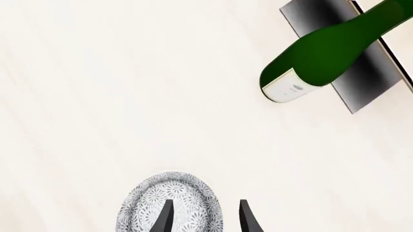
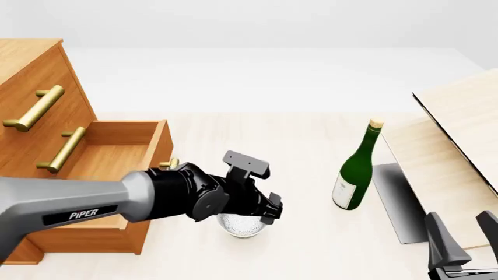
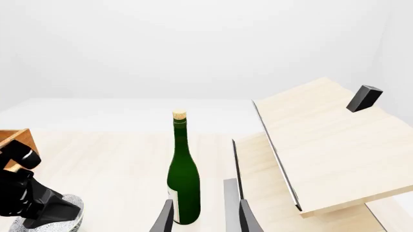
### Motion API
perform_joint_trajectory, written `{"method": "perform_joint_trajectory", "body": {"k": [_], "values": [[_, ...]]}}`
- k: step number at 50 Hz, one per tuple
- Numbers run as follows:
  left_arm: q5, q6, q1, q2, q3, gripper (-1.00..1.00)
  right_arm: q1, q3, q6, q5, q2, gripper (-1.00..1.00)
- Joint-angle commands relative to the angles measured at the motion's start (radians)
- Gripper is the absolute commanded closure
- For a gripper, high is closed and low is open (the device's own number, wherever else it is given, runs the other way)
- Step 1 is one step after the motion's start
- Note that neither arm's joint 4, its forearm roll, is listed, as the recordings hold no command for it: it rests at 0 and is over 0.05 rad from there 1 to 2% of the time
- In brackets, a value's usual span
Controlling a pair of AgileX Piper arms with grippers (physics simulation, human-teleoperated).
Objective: Put the bowl in the bottom drawer of the cabinet.
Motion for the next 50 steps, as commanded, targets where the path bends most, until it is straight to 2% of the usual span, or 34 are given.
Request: {"method": "perform_joint_trajectory", "body": {"k": [1,20,35,50], "values": [[-0.042,-0.030,-0.009,0.018,0.035,-1.00,0.000,0.000,0.000,0.000,0.000,-1.00],[-0.085,-0.065,-0.022,0.049,0.058,-1.00,0.000,0.000,0.000,0.000,0.000,-1.00],[-0.143,-0.119,-0.049,0.074,0.094,-1.00,0.000,0.000,0.000,0.000,0.000,-1.00],[-0.147,-0.133,-0.060,0.095,0.088,-1.00,0.000,0.000,0.000,0.000,0.000,-1.00]]}}
